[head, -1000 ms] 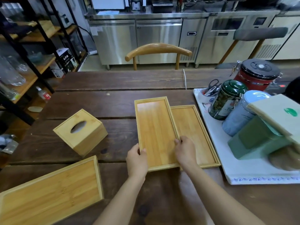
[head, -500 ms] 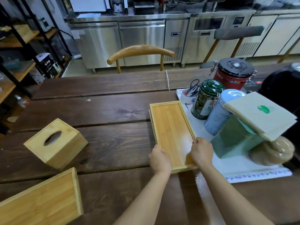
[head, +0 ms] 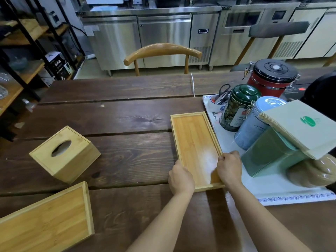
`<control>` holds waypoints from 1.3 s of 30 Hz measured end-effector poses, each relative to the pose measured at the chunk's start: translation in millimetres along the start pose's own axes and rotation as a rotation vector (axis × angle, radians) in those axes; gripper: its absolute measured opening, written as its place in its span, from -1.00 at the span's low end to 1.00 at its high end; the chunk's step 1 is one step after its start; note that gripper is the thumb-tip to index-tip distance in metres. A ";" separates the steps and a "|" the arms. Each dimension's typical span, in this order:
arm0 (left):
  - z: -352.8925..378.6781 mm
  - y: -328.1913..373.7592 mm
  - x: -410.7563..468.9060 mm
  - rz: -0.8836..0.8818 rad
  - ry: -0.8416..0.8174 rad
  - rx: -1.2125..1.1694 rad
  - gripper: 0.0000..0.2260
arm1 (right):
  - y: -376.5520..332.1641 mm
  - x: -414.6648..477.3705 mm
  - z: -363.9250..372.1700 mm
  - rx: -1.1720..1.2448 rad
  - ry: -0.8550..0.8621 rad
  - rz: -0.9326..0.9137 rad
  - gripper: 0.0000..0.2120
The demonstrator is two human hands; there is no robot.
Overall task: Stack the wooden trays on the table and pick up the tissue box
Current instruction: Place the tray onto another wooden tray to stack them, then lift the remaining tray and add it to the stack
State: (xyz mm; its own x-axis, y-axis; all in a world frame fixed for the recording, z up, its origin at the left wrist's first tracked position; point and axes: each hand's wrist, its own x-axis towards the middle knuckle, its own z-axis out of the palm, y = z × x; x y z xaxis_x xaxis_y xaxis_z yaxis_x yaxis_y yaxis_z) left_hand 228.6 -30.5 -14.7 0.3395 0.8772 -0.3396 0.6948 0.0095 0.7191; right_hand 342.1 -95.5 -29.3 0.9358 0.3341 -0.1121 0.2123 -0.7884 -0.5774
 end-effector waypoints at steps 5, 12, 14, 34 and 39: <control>-5.5 -2.5 -0.8 -0.003 -0.058 0.008 -0.77 | -2.9 -2.0 -4.2 -0.131 -0.009 -0.013 -0.73; -54.9 -25.4 6.9 0.105 -0.050 0.188 -0.53 | -29.3 -15.3 -13.7 -0.332 0.069 -0.189 -0.70; -82.9 -39.4 11.0 0.123 0.010 0.236 -0.54 | -46.0 -23.6 -10.9 -0.311 0.053 -0.274 -0.69; -354.5 -300.5 -27.4 -0.503 0.432 0.336 -0.36 | -210.1 -246.1 131.7 0.052 -0.929 -0.371 -0.58; -354.3 -313.6 -31.2 -0.560 0.271 0.029 -0.39 | -215.1 -254.0 138.4 0.148 -0.918 -0.223 -0.53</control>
State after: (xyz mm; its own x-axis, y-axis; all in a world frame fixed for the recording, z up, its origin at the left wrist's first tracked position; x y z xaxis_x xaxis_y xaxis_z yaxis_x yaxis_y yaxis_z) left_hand -224.5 109.2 -14.8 -0.2514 0.8336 -0.4918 0.7394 0.4933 0.4582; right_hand 19.8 60.8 11.4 0.2791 0.7933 -0.5411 0.2629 -0.6051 -0.7515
